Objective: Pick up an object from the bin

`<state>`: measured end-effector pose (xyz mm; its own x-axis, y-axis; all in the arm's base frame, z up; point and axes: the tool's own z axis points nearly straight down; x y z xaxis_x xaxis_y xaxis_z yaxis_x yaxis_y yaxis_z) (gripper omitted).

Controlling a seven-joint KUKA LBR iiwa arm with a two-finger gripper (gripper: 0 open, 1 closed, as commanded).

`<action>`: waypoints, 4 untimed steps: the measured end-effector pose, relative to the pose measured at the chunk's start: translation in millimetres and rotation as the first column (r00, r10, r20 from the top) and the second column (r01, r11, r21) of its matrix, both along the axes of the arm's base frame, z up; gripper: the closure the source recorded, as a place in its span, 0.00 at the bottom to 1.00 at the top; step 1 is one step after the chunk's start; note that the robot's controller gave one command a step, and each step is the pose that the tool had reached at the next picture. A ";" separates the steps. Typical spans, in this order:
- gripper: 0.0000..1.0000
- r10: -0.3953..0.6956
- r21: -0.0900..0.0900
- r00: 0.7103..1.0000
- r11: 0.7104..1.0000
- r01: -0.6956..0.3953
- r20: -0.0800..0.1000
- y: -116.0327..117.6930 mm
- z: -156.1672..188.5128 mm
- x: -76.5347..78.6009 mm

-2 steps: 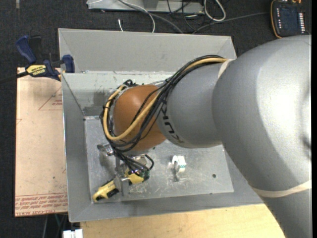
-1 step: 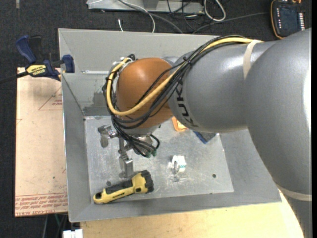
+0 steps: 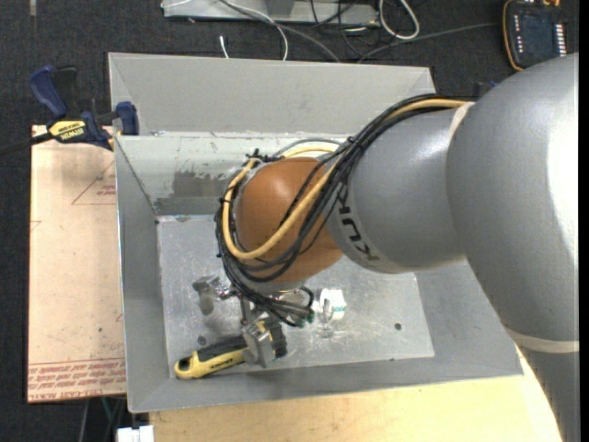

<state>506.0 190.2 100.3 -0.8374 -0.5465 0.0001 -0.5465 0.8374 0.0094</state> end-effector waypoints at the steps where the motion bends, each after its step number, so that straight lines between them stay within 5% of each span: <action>1: 0.00 0.320 -0.003 0.947 0.948 -0.320 0.019 23.2 -30.7 -8.8; 2: 1.00 0.281 0.001 0.960 0.960 -0.281 0.007 4.0 -30.7 4.8; 4: 1.00 0.279 0.002 0.960 0.960 -0.279 0.003 4.1 0.3 3.5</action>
Offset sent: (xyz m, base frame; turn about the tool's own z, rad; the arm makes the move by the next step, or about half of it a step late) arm 0.0048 0.0037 -0.0303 -0.2901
